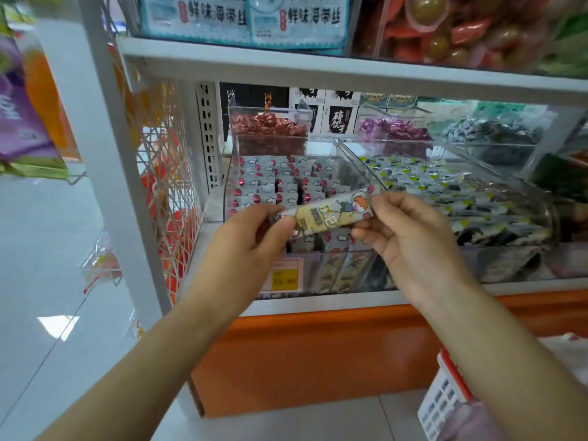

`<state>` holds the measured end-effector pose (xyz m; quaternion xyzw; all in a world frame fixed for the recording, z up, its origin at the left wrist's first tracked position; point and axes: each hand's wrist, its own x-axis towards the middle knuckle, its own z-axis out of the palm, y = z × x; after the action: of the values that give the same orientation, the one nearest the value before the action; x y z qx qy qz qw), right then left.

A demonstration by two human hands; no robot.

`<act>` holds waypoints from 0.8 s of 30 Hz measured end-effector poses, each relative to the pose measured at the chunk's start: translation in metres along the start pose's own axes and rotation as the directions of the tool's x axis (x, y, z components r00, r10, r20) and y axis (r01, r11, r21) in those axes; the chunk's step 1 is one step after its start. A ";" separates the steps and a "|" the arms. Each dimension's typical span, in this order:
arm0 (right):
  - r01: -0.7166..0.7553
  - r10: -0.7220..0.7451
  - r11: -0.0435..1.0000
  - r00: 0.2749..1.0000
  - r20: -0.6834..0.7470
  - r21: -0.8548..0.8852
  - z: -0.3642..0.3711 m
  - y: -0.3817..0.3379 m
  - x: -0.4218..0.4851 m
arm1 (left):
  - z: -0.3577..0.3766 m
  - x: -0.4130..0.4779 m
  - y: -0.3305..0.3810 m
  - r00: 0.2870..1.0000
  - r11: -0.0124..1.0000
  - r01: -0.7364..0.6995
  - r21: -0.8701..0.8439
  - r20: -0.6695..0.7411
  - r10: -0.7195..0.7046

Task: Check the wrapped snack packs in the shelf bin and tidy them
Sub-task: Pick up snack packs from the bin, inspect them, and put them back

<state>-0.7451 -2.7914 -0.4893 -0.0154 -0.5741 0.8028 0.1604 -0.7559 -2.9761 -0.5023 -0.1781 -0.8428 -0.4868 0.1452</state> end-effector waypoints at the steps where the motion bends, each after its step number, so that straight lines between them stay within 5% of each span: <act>1: -0.018 0.018 1.000 1.000 0.004 0.020 -0.003 0.001 -0.002 | 0.001 -0.001 0.001 1.000 0.998 0.023 -0.064 0.018 -0.022; 6: -0.141 0.132 0.981 0.988 0.076 0.135 -0.015 -0.001 -0.008 | 0.001 -0.002 0.000 0.978 0.891 0.209 -0.402 0.095 -0.187; 11: -0.178 0.159 0.972 0.978 0.132 0.151 -0.017 0.000 -0.011 | -0.001 0.001 -0.001 0.933 0.626 0.339 -0.702 0.165 -0.319; 24: -0.198 0.211 0.942 0.977 -0.021 0.272 -0.018 0.001 -0.004 | -0.003 0.000 0.009 0.921 0.538 0.385 -0.750 0.275 -0.276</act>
<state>-0.7381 -2.7759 -0.4973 -0.0731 -0.4513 0.8847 0.0910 -0.7522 -2.9742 -0.4942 -0.0908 -0.5647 -0.8147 -0.0957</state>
